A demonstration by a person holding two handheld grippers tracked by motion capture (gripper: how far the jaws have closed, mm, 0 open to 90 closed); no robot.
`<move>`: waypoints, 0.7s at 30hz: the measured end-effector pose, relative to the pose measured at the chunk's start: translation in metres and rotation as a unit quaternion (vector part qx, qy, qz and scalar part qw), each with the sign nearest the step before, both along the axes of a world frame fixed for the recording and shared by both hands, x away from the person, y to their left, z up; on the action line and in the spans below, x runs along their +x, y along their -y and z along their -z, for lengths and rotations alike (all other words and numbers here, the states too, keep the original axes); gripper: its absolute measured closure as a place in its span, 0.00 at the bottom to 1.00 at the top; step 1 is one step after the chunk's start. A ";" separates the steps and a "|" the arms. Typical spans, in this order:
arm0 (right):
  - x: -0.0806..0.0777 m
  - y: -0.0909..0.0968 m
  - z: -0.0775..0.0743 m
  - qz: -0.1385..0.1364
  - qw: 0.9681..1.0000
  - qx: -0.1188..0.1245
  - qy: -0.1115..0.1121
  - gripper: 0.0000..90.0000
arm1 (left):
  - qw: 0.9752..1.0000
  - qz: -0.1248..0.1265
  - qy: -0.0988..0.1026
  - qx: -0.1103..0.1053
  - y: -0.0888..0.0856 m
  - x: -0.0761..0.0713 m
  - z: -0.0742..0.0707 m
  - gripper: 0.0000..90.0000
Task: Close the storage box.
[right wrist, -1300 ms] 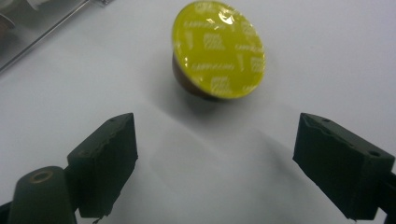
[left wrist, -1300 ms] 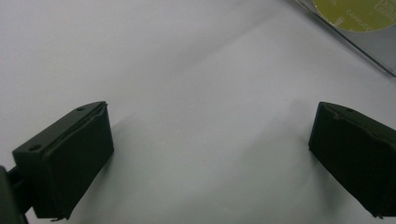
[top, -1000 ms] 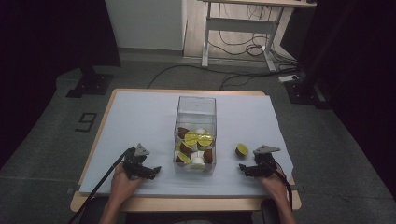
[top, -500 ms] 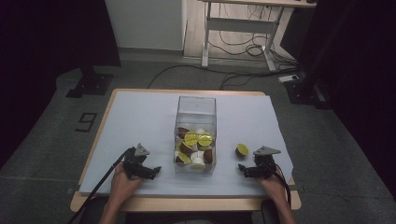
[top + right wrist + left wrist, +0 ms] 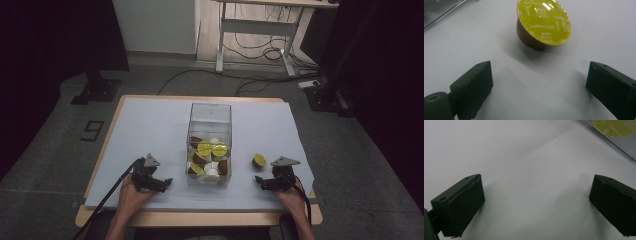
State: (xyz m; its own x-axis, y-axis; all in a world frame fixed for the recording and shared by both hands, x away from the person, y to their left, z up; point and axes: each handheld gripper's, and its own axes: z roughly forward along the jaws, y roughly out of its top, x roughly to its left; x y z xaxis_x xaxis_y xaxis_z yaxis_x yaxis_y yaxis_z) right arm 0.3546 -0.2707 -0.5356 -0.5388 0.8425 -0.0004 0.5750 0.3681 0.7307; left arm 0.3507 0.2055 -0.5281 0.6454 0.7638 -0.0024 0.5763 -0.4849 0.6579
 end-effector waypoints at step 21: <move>-0.014 -0.006 -0.015 -0.016 1.000 0.001 0.011 0.10 | 0.998 0.031 0.038 -0.030 0.006 -0.028 -0.019 0.12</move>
State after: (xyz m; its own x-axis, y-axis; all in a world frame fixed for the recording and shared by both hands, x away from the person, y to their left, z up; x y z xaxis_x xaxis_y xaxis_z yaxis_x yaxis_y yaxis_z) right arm 0.3406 -0.2649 -0.5203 -0.5658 0.8245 -0.0107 0.5471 0.3851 0.7432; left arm 0.3230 0.1997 -0.5087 0.6917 0.7222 0.0036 0.4937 -0.4766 0.7274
